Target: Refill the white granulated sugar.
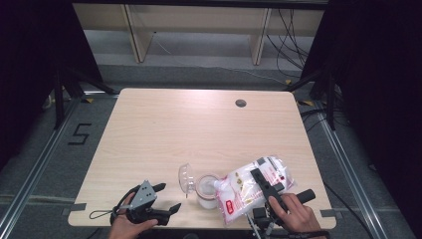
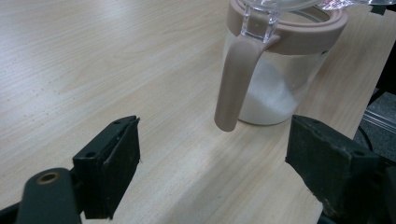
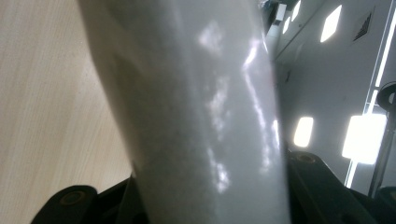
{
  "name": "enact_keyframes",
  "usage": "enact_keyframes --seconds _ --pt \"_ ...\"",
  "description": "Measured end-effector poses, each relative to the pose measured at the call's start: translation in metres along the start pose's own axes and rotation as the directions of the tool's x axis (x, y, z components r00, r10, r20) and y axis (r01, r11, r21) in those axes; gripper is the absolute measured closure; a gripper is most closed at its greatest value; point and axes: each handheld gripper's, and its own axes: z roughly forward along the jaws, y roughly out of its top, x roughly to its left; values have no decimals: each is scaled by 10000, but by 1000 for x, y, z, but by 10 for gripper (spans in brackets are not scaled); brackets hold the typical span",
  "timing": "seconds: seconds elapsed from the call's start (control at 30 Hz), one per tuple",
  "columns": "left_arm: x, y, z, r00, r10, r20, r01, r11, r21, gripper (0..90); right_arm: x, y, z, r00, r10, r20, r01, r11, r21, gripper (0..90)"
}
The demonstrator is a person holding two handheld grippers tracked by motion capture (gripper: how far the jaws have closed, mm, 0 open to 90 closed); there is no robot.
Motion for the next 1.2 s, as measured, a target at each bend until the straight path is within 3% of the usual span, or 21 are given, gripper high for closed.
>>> enact_keyframes --seconds 0.1,0.23,0.3,0.43,0.47,0.6,0.63,0.67,0.7,0.8,0.83,0.87,0.9,0.93,1.03,1.1,1.13,1.2 --pt "0 0 -1 10000 88 -39 -87 9999 77 170 4 -1 0 9990 432 -151 -429 9989 183 652" --pt "0 0 0 10000 21 -36 -21 10000 36 170 3 1 1 9997 214 -101 -213 9997 144 653" --pt "0 0 0 10000 -25 19 25 10000 -21 170 6 1 1 9983 537 -226 -529 9980 352 653" --pt "0 0 -1 10000 22 -60 -22 10000 70 170 5 1 3 9998 117 -174 -113 9997 217 656" --pt "0 0 -1 10000 28 -57 -27 10000 71 170 6 1 2 9989 315 -334 -303 9989 361 656" --pt "0 0 0 10000 16 -55 -15 10000 78 170 6 1 3 9997 172 -154 -167 9994 290 658" --pt "0 0 0 10000 13 -46 -13 10000 76 170 7 1 2 9993 346 -164 -339 9986 410 658" --pt "0 0 0 10000 2 -43 -2 10000 59 170 5 1 3 9999 88 -104 -86 9997 248 658" --pt "0 0 -1 10000 22 -55 -22 10000 75 170 7 1 2 9996 280 -103 -276 9989 369 658" --pt "-1 0 0 10000 -4 -27 4 10000 41 170 7 1 2 9996 284 -78 -281 9989 373 659" --pt "0 0 0 10000 37 8 -37 10000 -1 170 5 2 3 10000 14 -18 -14 9998 204 659" --pt "0 0 0 10000 43 28 -43 10000 -14 170 7 1 2 9996 265 -64 -263 9990 360 659" --pt "0 0 0 10000 10 -5 -10 10000 1 170 6 1 3 9999 95 -40 -94 9996 252 659" --pt "0 0 0 10000 31 -43 -31 10000 51 170 9 1 2 9991 406 -111 -401 9984 387 659" --pt "0 0 0 10000 35 37 -35 10000 -17 170 6 1 3 9998 66 -161 -62 9996 271 661" --pt "0 0 0 10000 34 29 -34 10000 -15 170 5 1 4 10000 -63 70 63 10000 66 662" --pt "0 0 0 10000 22 23 -22 10000 -19 170 5 1 3 9999 39 -110 -36 9997 231 662" --pt "0 0 0 10000 24 -38 -23 10000 45 170 5 1 3 10000 8 -50 -7 9998 205 664"
